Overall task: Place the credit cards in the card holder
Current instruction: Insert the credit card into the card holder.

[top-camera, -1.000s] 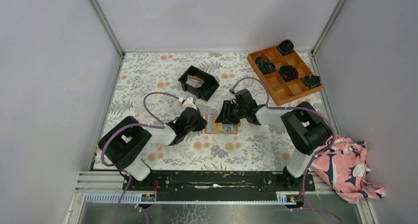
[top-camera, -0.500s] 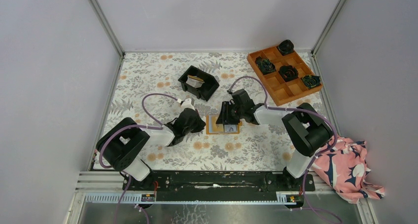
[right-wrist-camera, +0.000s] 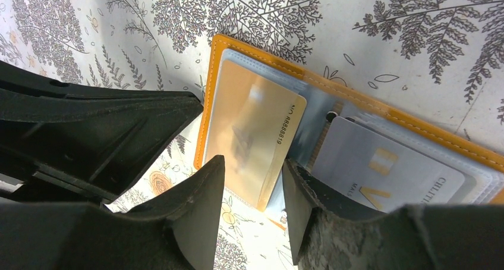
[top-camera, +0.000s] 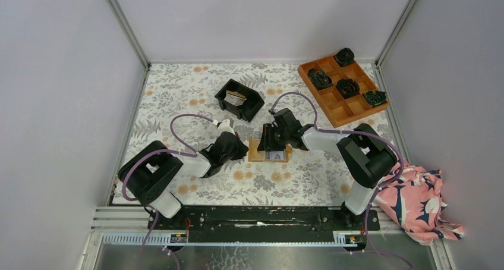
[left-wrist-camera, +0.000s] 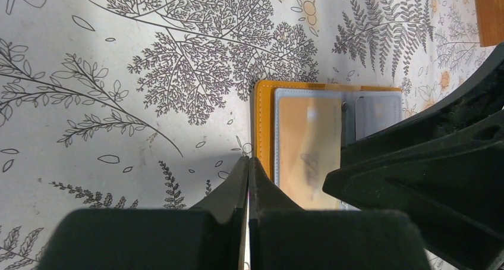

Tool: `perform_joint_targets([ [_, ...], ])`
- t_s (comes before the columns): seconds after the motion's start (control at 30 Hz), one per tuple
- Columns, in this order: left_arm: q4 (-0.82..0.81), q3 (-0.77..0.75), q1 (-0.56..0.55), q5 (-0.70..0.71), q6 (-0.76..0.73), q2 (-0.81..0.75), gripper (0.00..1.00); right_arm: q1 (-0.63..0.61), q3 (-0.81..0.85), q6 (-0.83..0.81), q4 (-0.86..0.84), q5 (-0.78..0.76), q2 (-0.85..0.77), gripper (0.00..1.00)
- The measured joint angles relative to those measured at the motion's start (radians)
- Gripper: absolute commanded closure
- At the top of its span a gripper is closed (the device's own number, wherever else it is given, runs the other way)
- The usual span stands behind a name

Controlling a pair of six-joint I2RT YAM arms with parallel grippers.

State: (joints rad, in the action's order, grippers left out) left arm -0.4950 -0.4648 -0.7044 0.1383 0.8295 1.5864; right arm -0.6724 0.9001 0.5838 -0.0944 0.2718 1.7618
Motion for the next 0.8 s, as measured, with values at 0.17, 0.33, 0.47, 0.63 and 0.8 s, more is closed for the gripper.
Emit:
perform_joint_targets([
  [0.17, -0.050, 0.025, 0.000, -0.001, 0.009, 0.001, 1.00, 0.000, 0.000, 0.000, 0.000, -0.001, 0.001, 0.53],
  [0.33, -0.136, 0.079, 0.000, -0.022, 0.029, -0.002, 1.00, 0.000, 0.000, 0.001, -0.006, 0.000, 0.005, 0.55],
  [0.47, -0.184, 0.105, 0.000, -0.042, 0.037, -0.001, 1.00, 0.001, -0.010, 0.008, -0.035, -0.001, 0.008, 0.60],
  [0.63, -0.217, 0.121, 0.000, -0.050, 0.047, 0.004, 1.00, 0.029, -0.068, 0.035, -0.138, 0.028, 0.008, 0.74],
  [0.8, -0.257, 0.147, 0.000, -0.071, 0.066, 0.004, 1.00, 0.071, -0.141, 0.077, -0.272, 0.095, 0.017, 0.84],
])
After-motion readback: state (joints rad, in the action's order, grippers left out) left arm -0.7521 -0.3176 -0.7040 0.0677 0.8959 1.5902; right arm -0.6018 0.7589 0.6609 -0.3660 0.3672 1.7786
